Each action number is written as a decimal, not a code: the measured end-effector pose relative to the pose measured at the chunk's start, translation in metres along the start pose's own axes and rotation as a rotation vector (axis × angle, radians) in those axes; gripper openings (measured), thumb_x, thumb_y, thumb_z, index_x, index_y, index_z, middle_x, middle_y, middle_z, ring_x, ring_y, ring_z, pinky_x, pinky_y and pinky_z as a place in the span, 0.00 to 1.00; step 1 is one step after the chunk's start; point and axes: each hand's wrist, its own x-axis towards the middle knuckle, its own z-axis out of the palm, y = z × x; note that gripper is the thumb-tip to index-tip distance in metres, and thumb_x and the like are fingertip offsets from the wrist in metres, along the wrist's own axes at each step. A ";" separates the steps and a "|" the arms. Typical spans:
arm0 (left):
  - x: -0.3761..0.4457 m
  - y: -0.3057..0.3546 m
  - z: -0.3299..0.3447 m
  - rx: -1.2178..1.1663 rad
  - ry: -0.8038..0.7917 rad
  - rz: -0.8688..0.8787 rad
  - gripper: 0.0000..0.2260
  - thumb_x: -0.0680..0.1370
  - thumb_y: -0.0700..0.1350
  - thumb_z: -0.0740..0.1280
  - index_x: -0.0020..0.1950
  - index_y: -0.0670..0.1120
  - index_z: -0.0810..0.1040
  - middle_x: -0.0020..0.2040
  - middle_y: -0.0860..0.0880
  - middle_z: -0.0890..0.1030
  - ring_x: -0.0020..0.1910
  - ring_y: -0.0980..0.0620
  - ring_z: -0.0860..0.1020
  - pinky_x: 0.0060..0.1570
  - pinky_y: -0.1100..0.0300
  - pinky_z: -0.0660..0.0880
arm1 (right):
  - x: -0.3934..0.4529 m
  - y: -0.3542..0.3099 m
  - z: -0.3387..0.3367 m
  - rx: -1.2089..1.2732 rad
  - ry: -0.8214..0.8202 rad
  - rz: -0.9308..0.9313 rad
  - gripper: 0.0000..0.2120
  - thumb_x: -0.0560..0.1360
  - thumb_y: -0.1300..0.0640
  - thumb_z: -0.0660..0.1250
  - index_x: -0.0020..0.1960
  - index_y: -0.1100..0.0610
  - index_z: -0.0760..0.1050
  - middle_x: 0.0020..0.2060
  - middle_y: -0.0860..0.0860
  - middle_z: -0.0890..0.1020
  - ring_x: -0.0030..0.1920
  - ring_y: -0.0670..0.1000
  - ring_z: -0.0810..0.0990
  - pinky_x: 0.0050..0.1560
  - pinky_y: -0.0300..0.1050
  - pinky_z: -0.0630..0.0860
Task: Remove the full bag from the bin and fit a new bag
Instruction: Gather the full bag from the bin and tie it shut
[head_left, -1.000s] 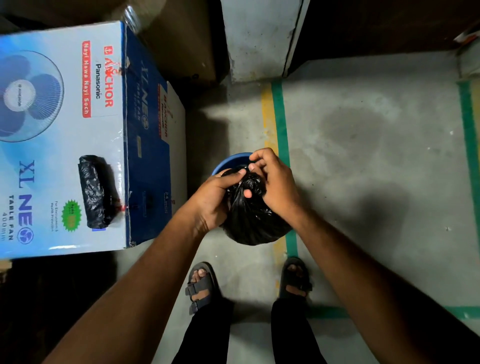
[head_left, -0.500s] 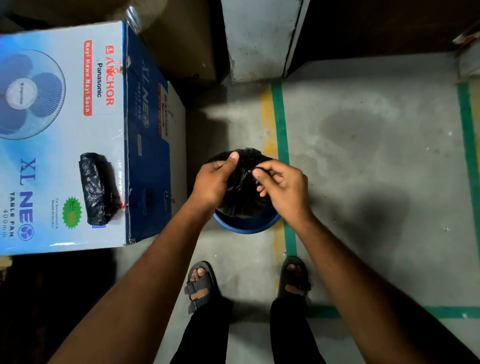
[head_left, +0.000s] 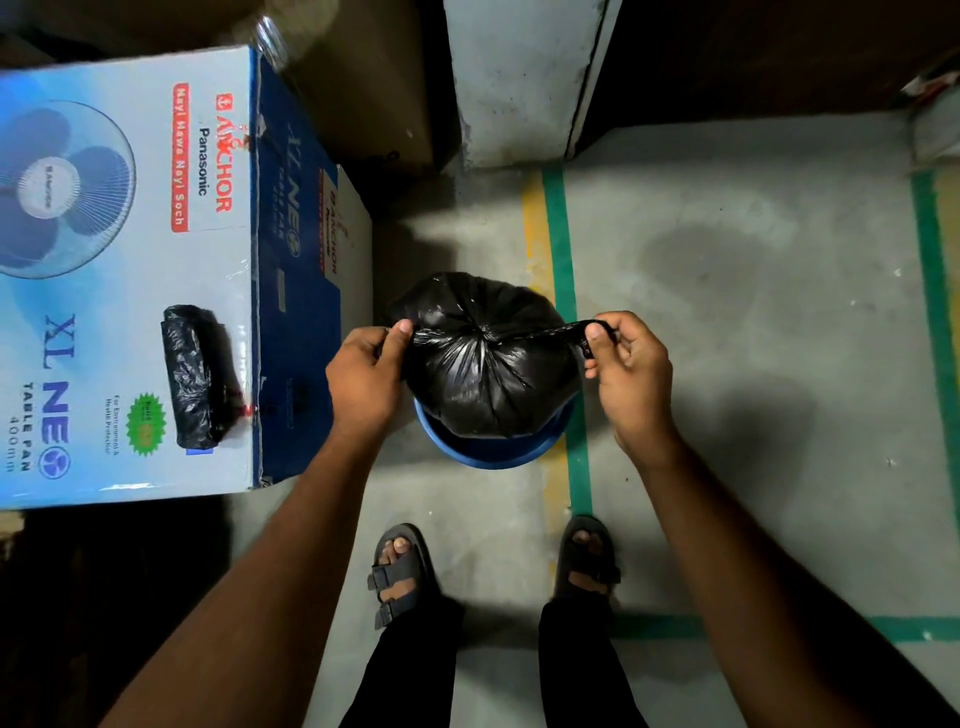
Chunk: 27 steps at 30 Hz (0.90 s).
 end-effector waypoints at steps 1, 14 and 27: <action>-0.003 0.002 0.002 -0.057 -0.025 -0.003 0.16 0.78 0.57 0.65 0.32 0.53 0.76 0.35 0.53 0.77 0.40 0.49 0.79 0.43 0.54 0.75 | -0.001 0.001 0.002 0.009 0.010 0.003 0.05 0.79 0.54 0.62 0.45 0.52 0.75 0.35 0.48 0.79 0.32 0.45 0.75 0.39 0.45 0.76; -0.042 0.029 0.033 -0.553 -0.359 -0.146 0.06 0.79 0.41 0.67 0.44 0.41 0.81 0.40 0.45 0.83 0.43 0.48 0.81 0.45 0.57 0.80 | -0.028 -0.004 0.022 -0.528 -0.365 -0.126 0.40 0.59 0.39 0.78 0.67 0.47 0.69 0.62 0.49 0.80 0.60 0.50 0.78 0.61 0.42 0.75; -0.095 0.036 0.132 -0.275 -0.592 -0.144 0.08 0.81 0.36 0.61 0.44 0.45 0.75 0.43 0.44 0.82 0.35 0.58 0.81 0.43 0.58 0.75 | -0.039 0.059 -0.185 -0.792 0.050 0.024 0.13 0.69 0.51 0.73 0.42 0.61 0.80 0.40 0.61 0.82 0.41 0.61 0.82 0.40 0.43 0.72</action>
